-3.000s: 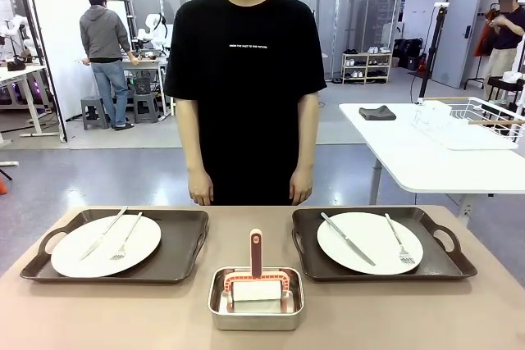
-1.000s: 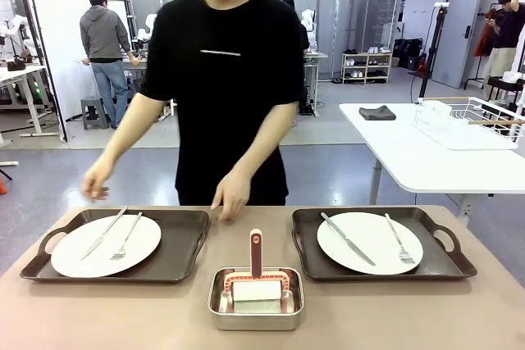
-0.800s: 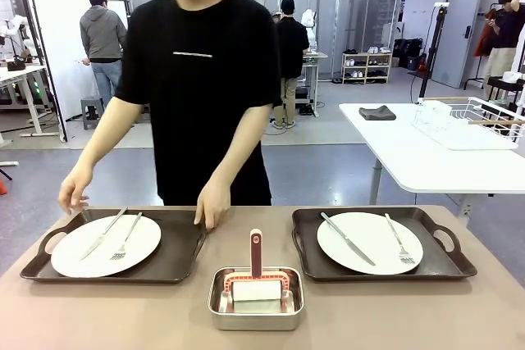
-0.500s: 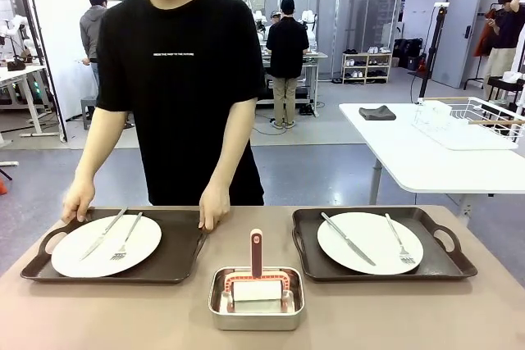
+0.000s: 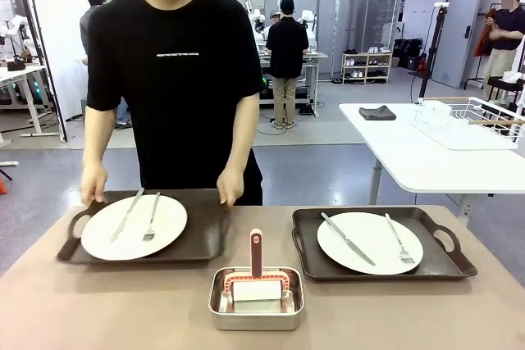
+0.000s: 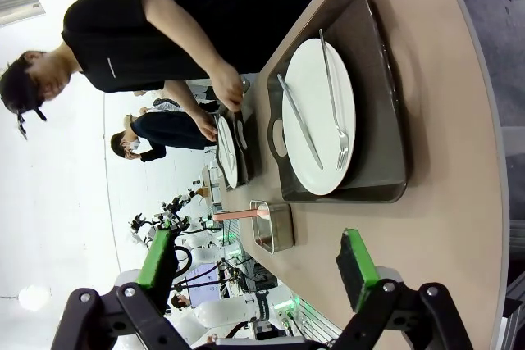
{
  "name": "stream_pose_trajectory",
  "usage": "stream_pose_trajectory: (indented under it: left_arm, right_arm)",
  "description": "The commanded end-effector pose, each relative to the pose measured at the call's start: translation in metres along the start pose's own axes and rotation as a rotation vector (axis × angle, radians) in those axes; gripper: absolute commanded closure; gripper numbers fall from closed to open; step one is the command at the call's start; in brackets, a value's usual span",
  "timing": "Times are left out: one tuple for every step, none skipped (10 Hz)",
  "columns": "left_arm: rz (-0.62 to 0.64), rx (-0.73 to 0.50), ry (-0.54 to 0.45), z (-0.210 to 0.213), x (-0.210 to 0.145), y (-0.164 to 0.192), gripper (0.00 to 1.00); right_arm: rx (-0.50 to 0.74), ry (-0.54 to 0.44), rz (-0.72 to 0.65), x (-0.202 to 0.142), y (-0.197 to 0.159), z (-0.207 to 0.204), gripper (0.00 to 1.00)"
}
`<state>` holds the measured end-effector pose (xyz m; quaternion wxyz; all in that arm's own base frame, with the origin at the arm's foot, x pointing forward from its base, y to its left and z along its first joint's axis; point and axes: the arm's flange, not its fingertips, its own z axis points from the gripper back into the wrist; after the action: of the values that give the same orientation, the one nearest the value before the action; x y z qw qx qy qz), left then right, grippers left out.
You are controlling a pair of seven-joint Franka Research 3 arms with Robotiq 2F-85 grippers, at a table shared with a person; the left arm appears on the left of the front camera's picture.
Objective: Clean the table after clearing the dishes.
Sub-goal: When the left (or right) Handle tray is removed, use the left hand (or right hand) to clean the left (or right) side of the table with the Lint Roller.
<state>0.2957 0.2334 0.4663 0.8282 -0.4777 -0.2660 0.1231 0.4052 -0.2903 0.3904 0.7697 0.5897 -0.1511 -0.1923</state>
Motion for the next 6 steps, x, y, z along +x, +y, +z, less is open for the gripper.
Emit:
stream_pose_trajectory:
  left_arm:
    - [-0.005, -0.013, 0.005, 0.0018, -0.0016, 0.0015, 0.00]
    - [-0.005, -0.013, 0.005, 0.0018, -0.0016, 0.0015, 0.00]
    - [-0.005, -0.013, 0.005, 0.0018, -0.0016, 0.0015, 0.00]
    - [-0.005, -0.013, 0.005, 0.0018, -0.0016, 0.0015, 0.00]
    - [-0.005, -0.013, 0.005, 0.0018, -0.0016, 0.0015, 0.00]
    - [-0.005, -0.013, 0.005, 0.0018, -0.0016, 0.0015, 0.00]
  right_arm:
    - [0.002, -0.002, 0.001, -0.0013, 0.0019, 0.0009, 0.00]
    - [0.002, -0.002, 0.001, -0.0013, 0.0019, 0.0009, 0.00]
    - [0.002, -0.002, 0.001, -0.0013, 0.0019, 0.0009, 0.00]
    - [0.002, -0.002, 0.001, -0.0013, 0.0019, 0.0009, 0.00]
    - [0.002, -0.002, 0.001, -0.0013, 0.0019, 0.0009, 0.00]
    - [0.002, -0.002, 0.001, -0.0013, 0.0019, 0.0009, 0.00]
